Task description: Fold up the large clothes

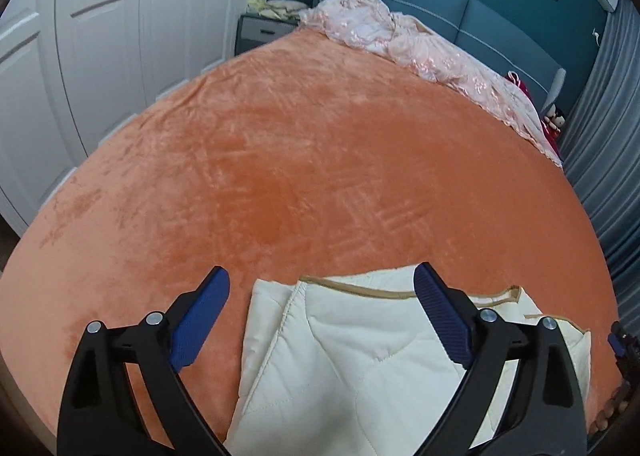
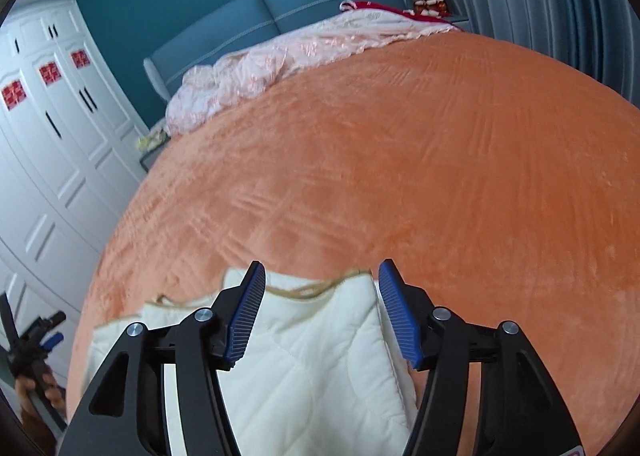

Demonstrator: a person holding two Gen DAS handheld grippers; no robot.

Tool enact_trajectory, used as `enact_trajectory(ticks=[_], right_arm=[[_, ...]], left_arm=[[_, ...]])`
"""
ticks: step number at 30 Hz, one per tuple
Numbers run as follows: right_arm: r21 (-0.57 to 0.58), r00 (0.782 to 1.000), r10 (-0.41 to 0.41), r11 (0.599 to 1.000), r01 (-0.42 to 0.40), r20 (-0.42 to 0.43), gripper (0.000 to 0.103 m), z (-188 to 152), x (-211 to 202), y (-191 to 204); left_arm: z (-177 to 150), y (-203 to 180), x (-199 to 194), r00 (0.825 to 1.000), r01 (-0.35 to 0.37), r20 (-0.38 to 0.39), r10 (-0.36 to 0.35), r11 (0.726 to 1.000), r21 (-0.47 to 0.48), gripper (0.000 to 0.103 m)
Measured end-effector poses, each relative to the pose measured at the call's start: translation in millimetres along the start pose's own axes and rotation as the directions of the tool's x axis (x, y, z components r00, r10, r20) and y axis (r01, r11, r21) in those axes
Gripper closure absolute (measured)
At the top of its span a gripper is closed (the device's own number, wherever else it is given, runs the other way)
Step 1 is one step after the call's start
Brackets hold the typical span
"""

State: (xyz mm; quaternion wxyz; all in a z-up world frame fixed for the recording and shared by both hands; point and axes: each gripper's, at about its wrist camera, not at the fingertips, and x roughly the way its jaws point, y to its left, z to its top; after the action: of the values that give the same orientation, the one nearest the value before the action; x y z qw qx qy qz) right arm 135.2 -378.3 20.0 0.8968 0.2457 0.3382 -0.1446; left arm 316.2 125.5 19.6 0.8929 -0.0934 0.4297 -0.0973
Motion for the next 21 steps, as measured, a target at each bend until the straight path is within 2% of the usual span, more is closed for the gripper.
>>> enact_trajectory(ticks=[4,6,7,8,9,10,11,17,21], right_arm=[[0.002,0.993,-0.024,1.0,0.024,-0.112,0.042,-10,27,-4],[-0.009,0.988,-0.033,0.999,0.032,-0.15,0.043,-15,38,-4],[-0.018,0.987,-0.037,0.999,0.035,-0.159,0.049,-17,43,-3],[-0.031,0.985,-0.049,0.999,0.045,-0.163,0.057,-18,46,-2],[-0.041,0.983,-0.062,0.998,0.055,-0.171,0.08,-18,49,-1],[-0.038,0.982,-0.059,0.998,0.053,-0.181,0.089,-17,52,-1],[-0.024,0.983,-0.042,0.999,0.038,-0.176,0.091,-15,53,-1],[-0.049,0.996,-0.073,0.996,0.07,-0.051,0.095,4,42,16],[-0.046,0.988,-0.136,0.99,0.133,-0.076,0.095,5,63,14]], left_arm=[[-12,3,33,0.991,0.012,-0.137,-0.01,1.0,0.01,0.013],[-18,3,45,0.986,0.01,-0.168,-0.005,0.999,0.031,0.021],[-22,2,49,0.983,0.016,-0.182,-0.009,0.999,0.039,0.033],[-24,0,52,0.98,0.021,-0.197,-0.011,0.999,0.046,0.049],[-25,-2,55,0.978,0.015,-0.206,-0.004,0.999,0.051,0.055],[-25,-3,55,0.979,0.007,-0.204,0.005,0.998,0.057,0.074],[-23,-4,54,0.981,0.008,-0.196,0.003,0.998,0.055,0.087],[0,-12,39,0.996,-0.007,-0.087,0.011,0.999,0.043,0.092],[5,-19,58,0.991,-0.079,-0.1,0.086,0.994,0.081,0.092]])
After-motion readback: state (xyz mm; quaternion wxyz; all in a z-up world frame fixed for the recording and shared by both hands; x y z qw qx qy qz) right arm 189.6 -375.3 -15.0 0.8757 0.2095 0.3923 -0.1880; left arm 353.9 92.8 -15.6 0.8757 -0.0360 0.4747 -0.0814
